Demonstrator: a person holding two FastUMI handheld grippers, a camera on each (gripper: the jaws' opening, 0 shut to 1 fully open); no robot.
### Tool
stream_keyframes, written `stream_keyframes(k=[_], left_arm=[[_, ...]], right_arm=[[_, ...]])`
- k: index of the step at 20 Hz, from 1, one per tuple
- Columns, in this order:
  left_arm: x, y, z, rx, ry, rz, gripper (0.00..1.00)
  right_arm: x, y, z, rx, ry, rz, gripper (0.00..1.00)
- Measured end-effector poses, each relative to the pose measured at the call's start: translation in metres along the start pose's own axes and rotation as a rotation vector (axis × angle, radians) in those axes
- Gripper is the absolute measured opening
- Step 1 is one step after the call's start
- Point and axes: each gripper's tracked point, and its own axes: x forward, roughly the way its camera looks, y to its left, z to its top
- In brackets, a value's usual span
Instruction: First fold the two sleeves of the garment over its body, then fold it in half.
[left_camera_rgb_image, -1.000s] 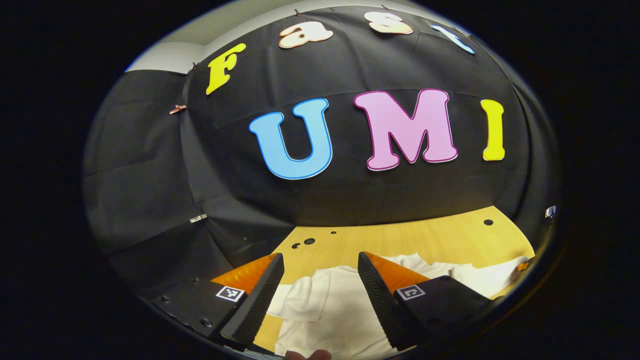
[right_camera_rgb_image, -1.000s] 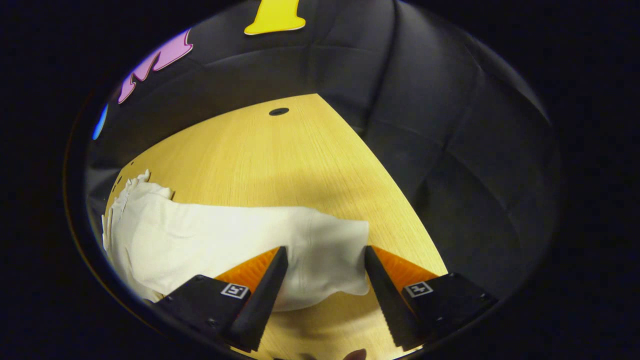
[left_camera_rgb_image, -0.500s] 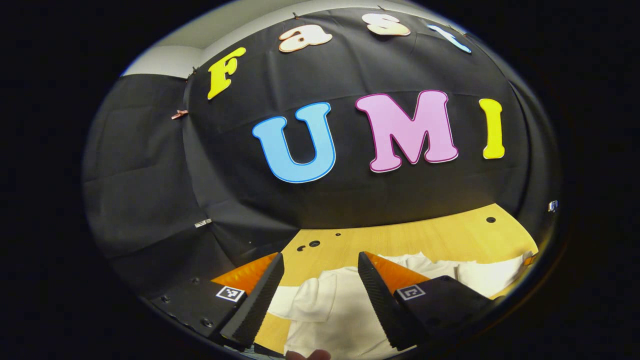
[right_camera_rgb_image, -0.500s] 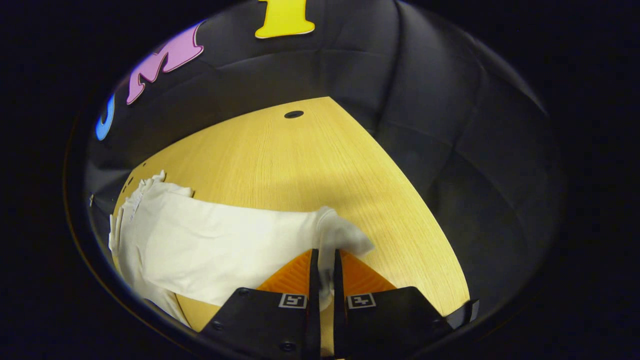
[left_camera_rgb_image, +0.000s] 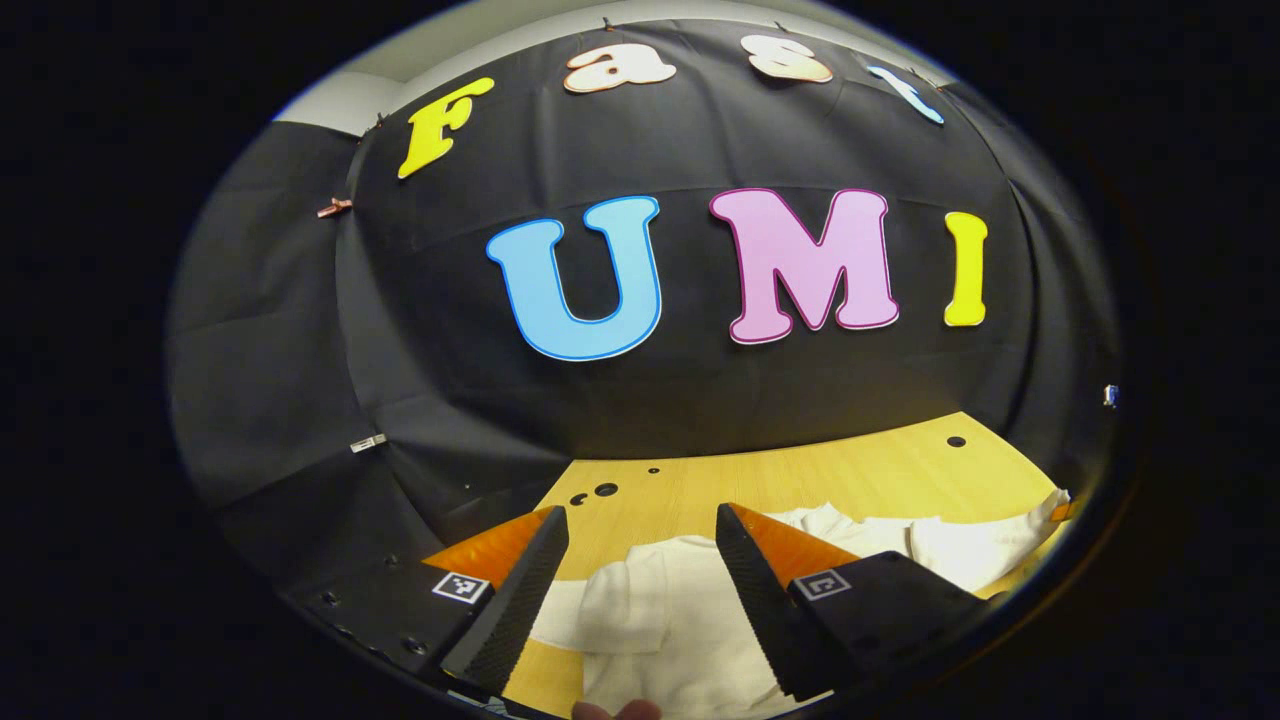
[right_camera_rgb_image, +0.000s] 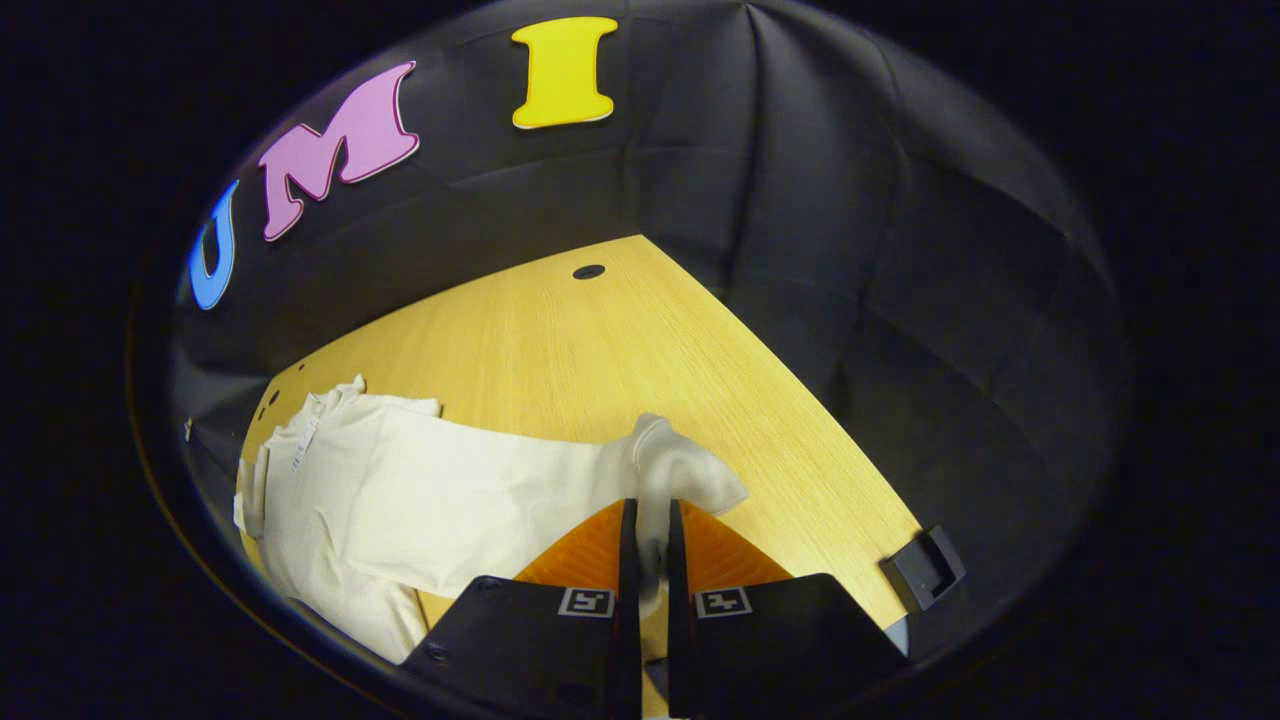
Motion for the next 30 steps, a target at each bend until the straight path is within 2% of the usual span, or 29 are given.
stream_keyframes(k=[1,10,15,21,26,30], left_arm=[[0.002,0.007,-0.003,-0.005,0.004,-0.008,0.95],[0.032,0.082,-0.029,-0.023,-0.002,-0.067,0.95],[0.048,0.136,-0.058,-0.041,0.011,-0.065,0.94],[0.060,0.185,-0.100,-0.053,0.052,-0.054,0.94],[0.062,0.221,-0.133,-0.115,0.093,-0.033,0.95],[0.066,0.247,-0.173,-0.124,0.152,0.003,0.94]], right_arm=[[-0.012,0.011,0.000,0.010,-0.015,0.001,0.14],[-0.087,0.155,0.000,0.037,-0.109,0.103,0.14],[-0.107,0.251,0.004,-0.020,-0.133,0.195,0.14],[-0.105,0.356,-0.020,-0.073,-0.083,0.317,0.14],[-0.081,0.415,-0.054,-0.101,-0.016,0.345,0.17],[-0.058,0.448,-0.094,-0.145,0.063,0.356,0.19]])
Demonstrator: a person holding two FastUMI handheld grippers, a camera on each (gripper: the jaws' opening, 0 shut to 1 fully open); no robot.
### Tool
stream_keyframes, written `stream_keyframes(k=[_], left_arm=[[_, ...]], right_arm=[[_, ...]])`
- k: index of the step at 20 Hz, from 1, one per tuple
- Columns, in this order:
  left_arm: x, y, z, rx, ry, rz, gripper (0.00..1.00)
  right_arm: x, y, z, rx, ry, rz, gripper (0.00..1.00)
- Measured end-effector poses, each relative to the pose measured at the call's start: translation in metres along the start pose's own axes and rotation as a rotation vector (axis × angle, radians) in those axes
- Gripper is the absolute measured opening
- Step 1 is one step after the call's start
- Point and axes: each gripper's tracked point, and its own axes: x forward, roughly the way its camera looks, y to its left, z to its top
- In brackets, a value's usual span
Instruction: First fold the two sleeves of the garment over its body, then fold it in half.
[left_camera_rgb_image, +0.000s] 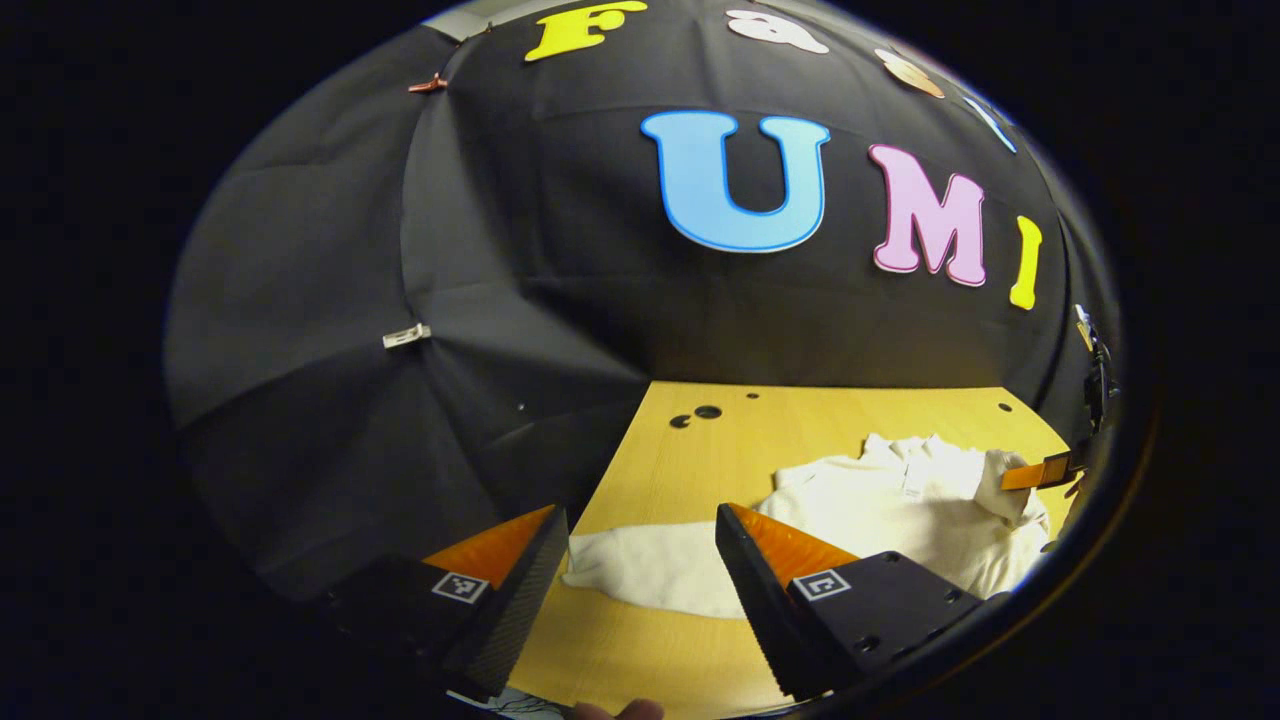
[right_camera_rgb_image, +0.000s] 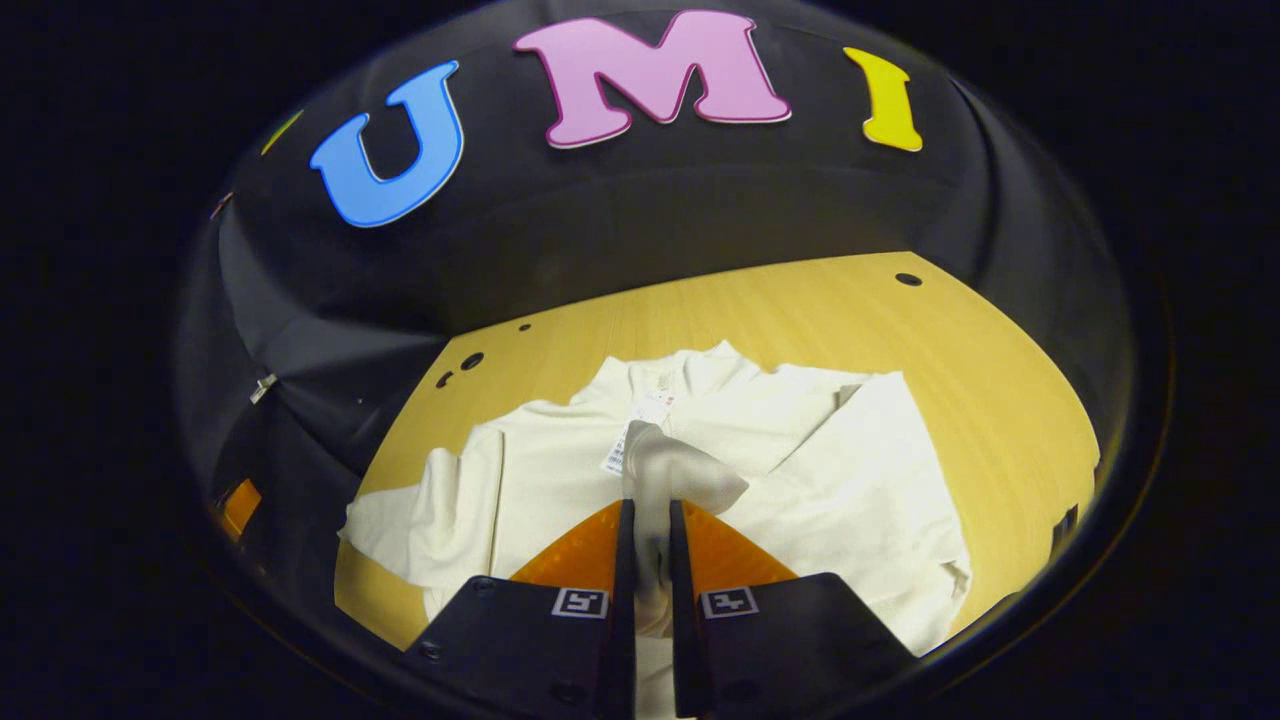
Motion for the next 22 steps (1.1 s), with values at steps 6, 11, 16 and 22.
stream_keyframes(k=[6,11,16,22], left_arm=[[0.036,0.022,-0.054,-0.029,0.084,-0.010,0.95],[0.070,0.038,-0.085,-0.054,0.144,0.000,0.95],[0.099,0.044,-0.107,-0.066,0.205,-0.001,0.95],[0.122,0.037,-0.120,-0.040,0.270,-0.010,0.95]], right_arm=[[0.038,0.024,-0.053,-0.039,0.143,-0.013,0.22],[0.047,0.041,-0.075,-0.036,0.203,0.016,0.34],[0.034,0.062,-0.072,0.028,0.209,0.082,0.65],[-0.013,0.077,-0.055,0.092,0.195,0.184,0.90]])
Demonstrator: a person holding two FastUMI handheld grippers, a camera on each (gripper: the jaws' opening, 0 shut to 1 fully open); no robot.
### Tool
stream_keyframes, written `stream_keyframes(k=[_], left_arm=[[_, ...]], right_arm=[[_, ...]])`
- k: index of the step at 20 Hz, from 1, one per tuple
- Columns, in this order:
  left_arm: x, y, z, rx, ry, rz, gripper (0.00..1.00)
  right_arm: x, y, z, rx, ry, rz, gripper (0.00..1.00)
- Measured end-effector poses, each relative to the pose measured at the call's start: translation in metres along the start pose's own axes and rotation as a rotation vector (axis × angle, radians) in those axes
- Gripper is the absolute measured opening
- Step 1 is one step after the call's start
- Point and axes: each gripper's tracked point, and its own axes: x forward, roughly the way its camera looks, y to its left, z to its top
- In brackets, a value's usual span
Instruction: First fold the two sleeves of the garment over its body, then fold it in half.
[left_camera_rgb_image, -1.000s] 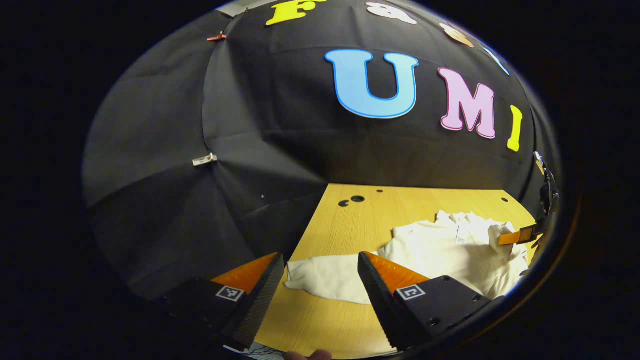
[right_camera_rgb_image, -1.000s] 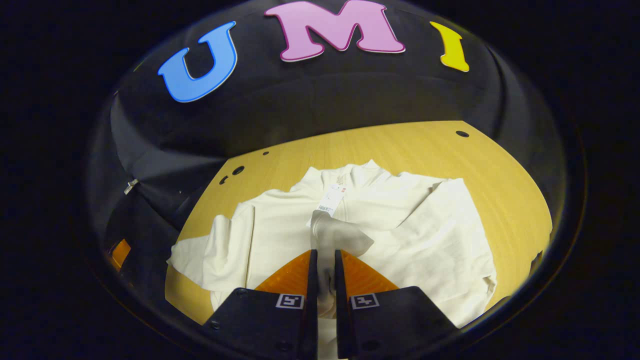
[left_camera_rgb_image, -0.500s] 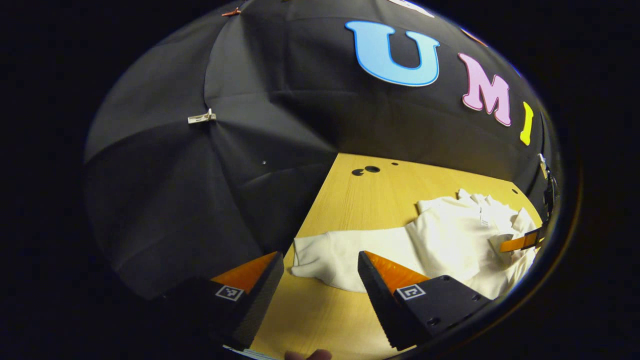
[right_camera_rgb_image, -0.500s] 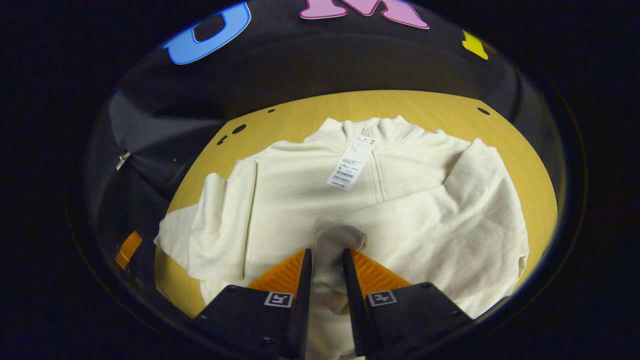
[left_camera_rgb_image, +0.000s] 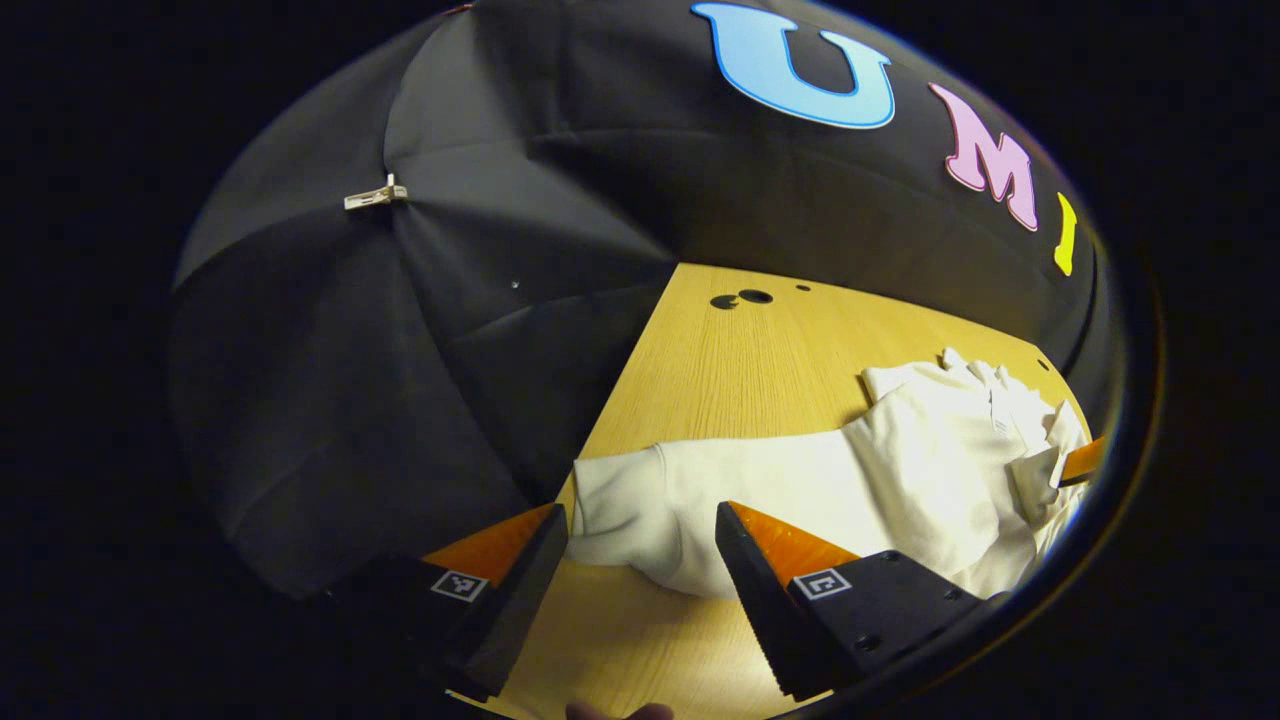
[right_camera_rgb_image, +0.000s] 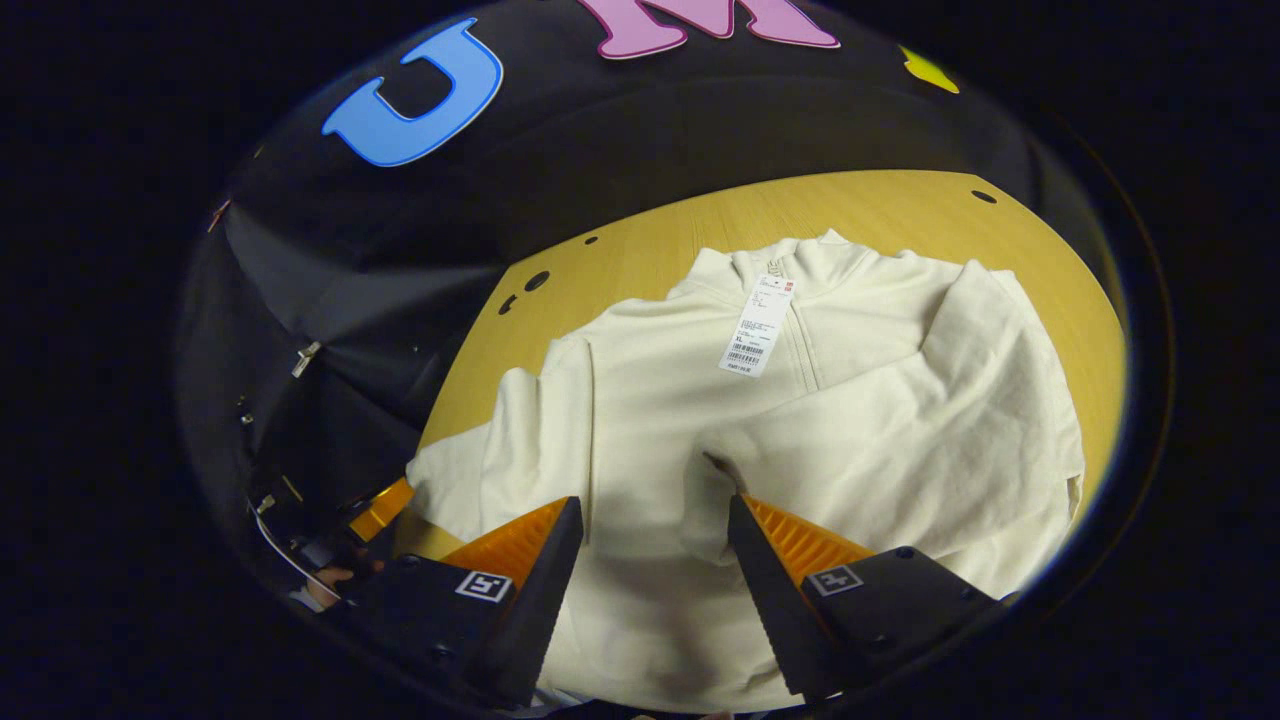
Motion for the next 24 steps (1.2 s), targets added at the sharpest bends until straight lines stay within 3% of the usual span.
stream_keyframes(k=[3,9,13,14,15,18,20,22,24], left_arm=[[0.011,-0.002,-0.005,-0.002,0.033,0.005,0.95],[0.025,-0.005,-0.015,0.029,0.078,-0.003,0.98],[0.027,-0.008,-0.017,0.032,0.092,-0.007,0.97],[0.028,-0.010,-0.017,0.029,0.092,-0.014,0.83],[0.030,-0.012,-0.017,0.035,0.094,-0.018,0.80],[0.033,-0.015,-0.013,0.053,0.097,-0.027,0.31],[0.032,-0.017,-0.009,0.048,0.105,-0.034,0.19],[0.022,-0.026,-0.003,0.000,0.116,-0.068,0.13],[0.005,-0.035,0.018,-0.029,0.052,-0.089,0.12]], right_arm=[[-0.029,-0.014,-0.004,0.007,0.013,-0.005,0.90],[-0.053,-0.102,-0.036,-0.047,0.054,-0.206,0.90],[-0.063,-0.123,-0.053,-0.013,0.076,-0.245,0.90],[-0.065,-0.126,-0.053,-0.012,0.076,-0.249,0.90],[-0.068,-0.128,-0.053,-0.016,0.072,-0.257,0.91],[-0.074,-0.133,-0.044,-0.030,0.048,-0.273,0.91],[-0.077,-0.133,-0.040,-0.019,0.034,-0.268,0.91],[-0.082,-0.136,-0.040,-0.008,0.031,-0.264,0.91],[-0.087,-0.141,-0.037,-0.003,0.022,-0.263,0.91]])
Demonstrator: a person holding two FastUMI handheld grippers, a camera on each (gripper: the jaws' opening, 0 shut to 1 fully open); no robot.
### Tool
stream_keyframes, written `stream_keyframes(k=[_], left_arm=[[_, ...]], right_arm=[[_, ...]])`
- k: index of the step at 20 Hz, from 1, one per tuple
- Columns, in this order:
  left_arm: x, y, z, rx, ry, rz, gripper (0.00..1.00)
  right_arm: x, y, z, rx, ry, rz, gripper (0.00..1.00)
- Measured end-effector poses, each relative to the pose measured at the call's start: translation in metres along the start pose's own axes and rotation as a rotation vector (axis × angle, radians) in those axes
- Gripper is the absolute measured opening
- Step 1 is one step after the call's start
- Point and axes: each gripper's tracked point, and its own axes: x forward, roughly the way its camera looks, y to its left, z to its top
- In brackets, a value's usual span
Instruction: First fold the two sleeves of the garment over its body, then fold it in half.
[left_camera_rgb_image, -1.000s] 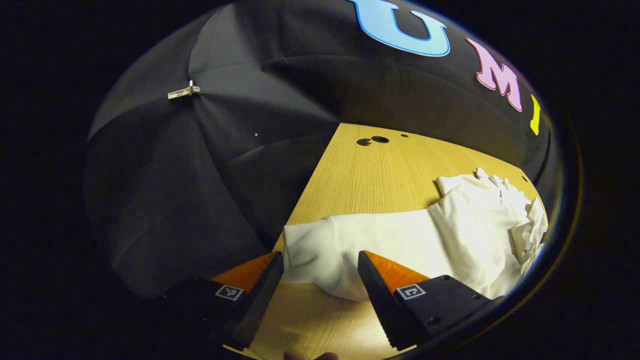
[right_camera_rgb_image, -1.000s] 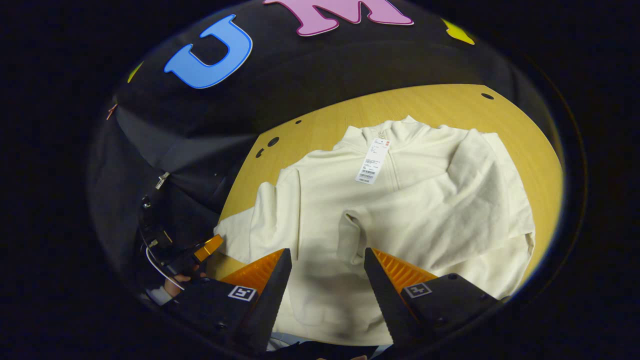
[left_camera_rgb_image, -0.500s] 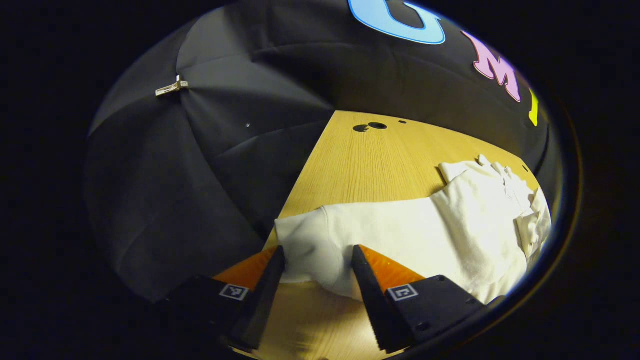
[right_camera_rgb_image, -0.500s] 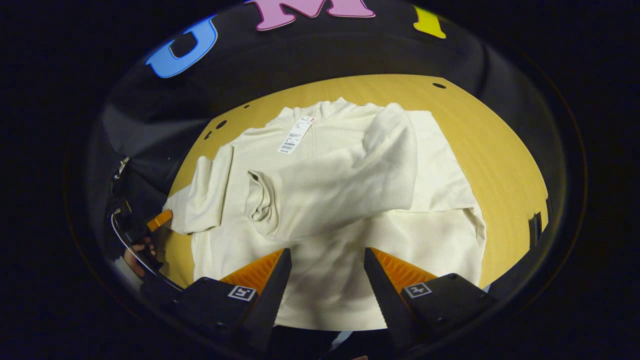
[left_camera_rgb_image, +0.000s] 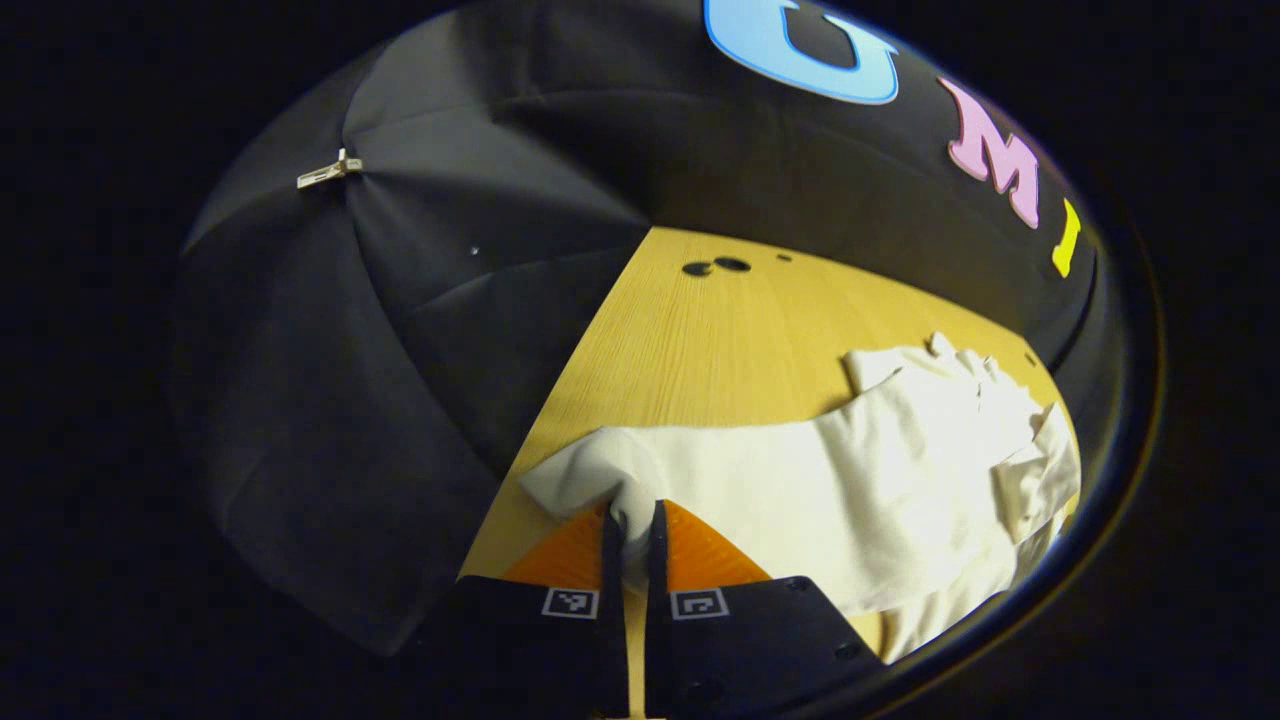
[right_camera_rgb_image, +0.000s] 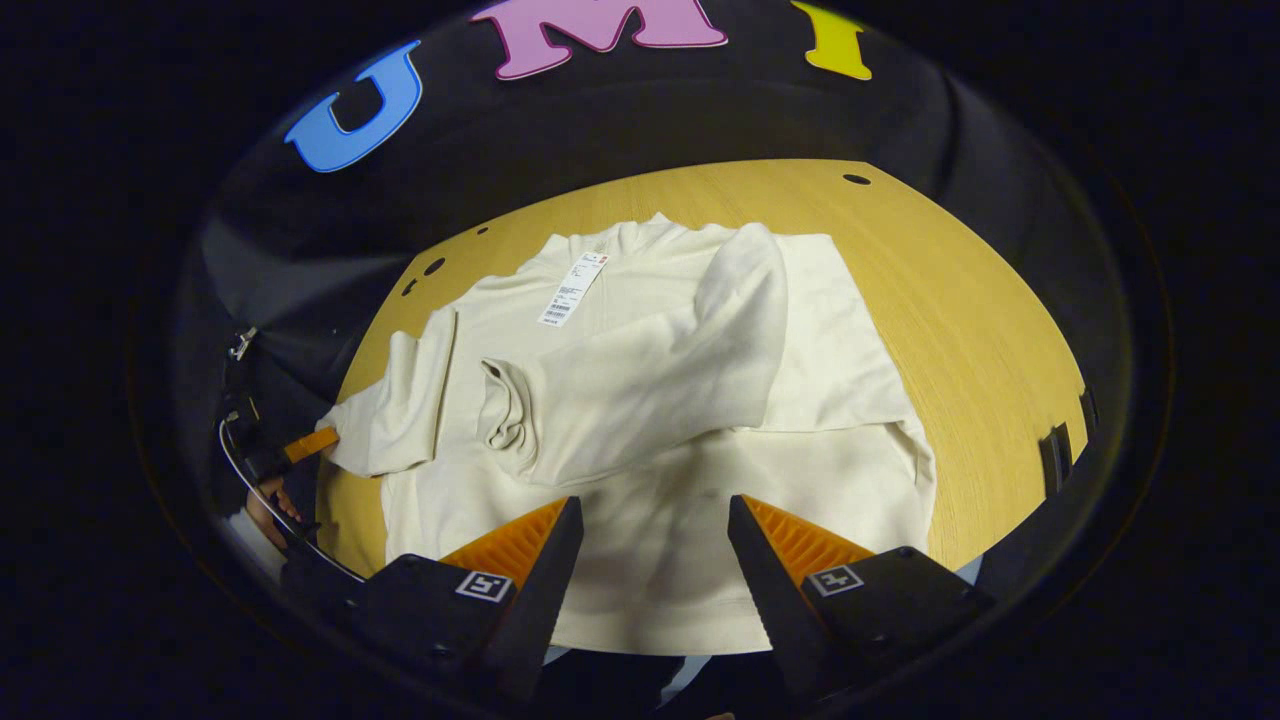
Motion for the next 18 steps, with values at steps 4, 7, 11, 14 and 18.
stream_keyframes(k=[4,7,11,14,18], left_arm=[[-0.034,-0.038,0.023,0.020,-0.077,-0.036,0.12],[-0.055,-0.077,0.033,0.024,-0.114,-0.090,0.07],[-0.072,-0.136,0.039,-0.004,-0.124,-0.158,0.12],[-0.076,-0.179,0.046,0.006,-0.142,-0.188,0.12],[-0.080,-0.238,0.051,0.008,-0.142,-0.229,0.12]], right_arm=[[-0.006,-0.020,0.006,0.032,-0.010,-0.004,0.90],[-0.010,-0.042,0.010,0.056,-0.025,-0.021,0.90],[-0.014,-0.074,0.014,0.060,-0.032,-0.042,0.90],[-0.015,-0.095,0.018,0.071,-0.035,-0.047,0.91],[-0.012,-0.121,0.021,0.091,-0.031,-0.036,0.90]])
